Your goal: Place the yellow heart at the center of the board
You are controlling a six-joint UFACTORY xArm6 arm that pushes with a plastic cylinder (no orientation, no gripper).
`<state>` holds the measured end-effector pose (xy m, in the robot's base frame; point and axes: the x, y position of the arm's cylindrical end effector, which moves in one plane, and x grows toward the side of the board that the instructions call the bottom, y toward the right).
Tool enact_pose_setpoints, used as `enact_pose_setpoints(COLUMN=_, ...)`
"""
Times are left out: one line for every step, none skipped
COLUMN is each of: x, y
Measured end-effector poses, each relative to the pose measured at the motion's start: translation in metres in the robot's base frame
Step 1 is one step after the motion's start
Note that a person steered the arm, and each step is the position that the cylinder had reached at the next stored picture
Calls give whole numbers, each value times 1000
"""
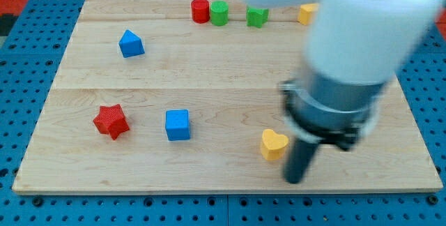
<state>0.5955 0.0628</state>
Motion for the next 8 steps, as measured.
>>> enact_pose_setpoints(x=-53, y=-41)
enact_pose_setpoints(x=-59, y=-20)
enact_pose_setpoints(x=-20, y=-8)
enact_pose_setpoints(x=-14, y=43)
enact_pose_setpoints(x=-42, y=37)
enact_pose_setpoints(x=-63, y=-18)
enact_pose_setpoints(x=-65, y=-51)
enact_pose_setpoints(x=-102, y=-93)
